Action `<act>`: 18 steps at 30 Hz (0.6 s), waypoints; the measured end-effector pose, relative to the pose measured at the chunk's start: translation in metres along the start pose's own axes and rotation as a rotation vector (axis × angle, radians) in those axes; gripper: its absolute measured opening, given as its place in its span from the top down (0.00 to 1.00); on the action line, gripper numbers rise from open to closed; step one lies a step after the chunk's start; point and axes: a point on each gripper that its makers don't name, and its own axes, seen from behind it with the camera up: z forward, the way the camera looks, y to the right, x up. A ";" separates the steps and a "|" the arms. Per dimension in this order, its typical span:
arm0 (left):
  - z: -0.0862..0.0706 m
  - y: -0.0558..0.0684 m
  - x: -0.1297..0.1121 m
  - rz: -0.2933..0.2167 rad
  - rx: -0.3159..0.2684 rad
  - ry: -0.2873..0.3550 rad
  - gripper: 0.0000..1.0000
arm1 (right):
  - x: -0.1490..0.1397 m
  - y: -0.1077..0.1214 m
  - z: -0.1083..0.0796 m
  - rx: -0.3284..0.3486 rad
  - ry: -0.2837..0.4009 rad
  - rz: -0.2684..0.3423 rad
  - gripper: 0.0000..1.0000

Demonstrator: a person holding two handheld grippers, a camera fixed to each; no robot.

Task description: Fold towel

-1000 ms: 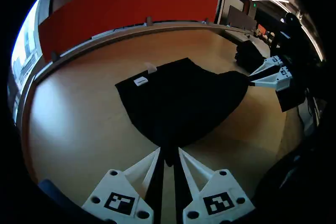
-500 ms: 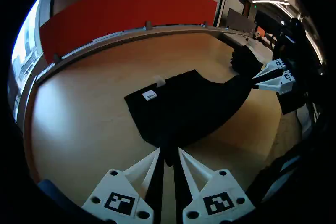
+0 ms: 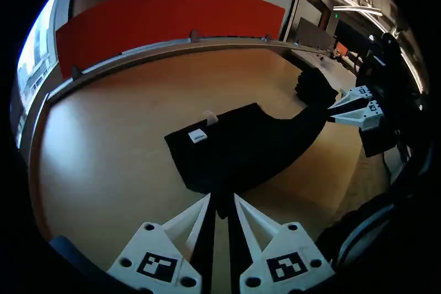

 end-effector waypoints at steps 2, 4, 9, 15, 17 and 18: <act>-0.003 0.001 0.001 -0.003 -0.002 0.002 0.86 | 0.000 -0.001 -0.002 0.002 -0.001 -0.002 0.87; -0.005 0.003 0.002 -0.006 -0.004 0.004 0.86 | 0.001 -0.003 -0.004 0.003 -0.002 -0.004 0.87; -0.008 0.005 0.003 -0.018 -0.009 0.005 0.86 | 0.001 -0.007 -0.009 0.010 -0.006 -0.005 0.87; -0.007 0.007 0.001 -0.026 -0.007 -0.001 0.86 | -0.001 -0.009 -0.008 0.019 -0.013 -0.001 0.87; -0.006 0.007 0.001 -0.027 -0.007 -0.001 0.86 | -0.002 -0.008 -0.007 0.020 -0.015 -0.004 0.87; -0.006 0.007 0.001 -0.027 -0.007 -0.001 0.86 | -0.002 -0.008 -0.006 0.020 -0.017 -0.006 0.87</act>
